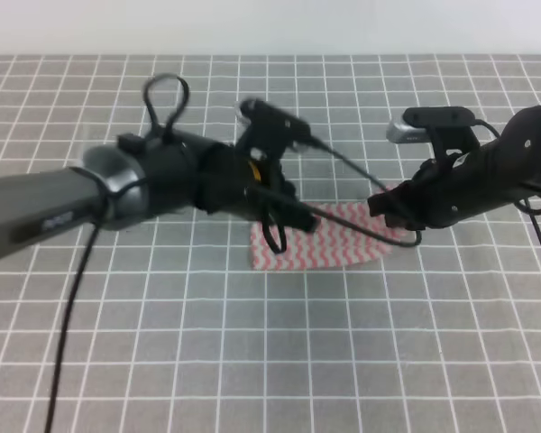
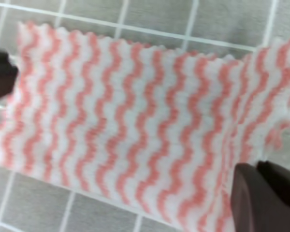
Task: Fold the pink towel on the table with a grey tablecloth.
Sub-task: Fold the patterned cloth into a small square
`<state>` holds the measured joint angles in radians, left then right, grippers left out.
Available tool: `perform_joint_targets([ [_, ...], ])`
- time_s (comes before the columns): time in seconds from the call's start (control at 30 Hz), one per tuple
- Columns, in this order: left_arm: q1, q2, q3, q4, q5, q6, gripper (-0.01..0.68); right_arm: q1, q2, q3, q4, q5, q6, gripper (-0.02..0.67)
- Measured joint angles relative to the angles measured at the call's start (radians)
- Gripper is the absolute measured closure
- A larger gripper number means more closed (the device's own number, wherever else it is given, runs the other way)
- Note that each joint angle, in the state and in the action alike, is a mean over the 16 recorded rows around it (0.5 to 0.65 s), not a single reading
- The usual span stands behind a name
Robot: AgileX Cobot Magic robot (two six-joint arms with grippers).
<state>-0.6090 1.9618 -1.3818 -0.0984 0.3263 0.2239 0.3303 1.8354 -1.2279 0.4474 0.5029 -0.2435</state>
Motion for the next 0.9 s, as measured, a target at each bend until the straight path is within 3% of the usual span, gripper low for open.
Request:
perform_joint_targets([
  [0.5, 0.044, -0.218, 0.000, 0.008, 0.024, -0.006, 0.674, 0.002, 0.000, 0.000, 0.313, 0.008, -0.287, 0.663],
  [0.9, 0.050, -0.258, 0.000, 0.010, 0.045, -0.010, 0.675, 0.039, 0.058, -0.079, 0.495, 0.063, -0.437, 0.664],
])
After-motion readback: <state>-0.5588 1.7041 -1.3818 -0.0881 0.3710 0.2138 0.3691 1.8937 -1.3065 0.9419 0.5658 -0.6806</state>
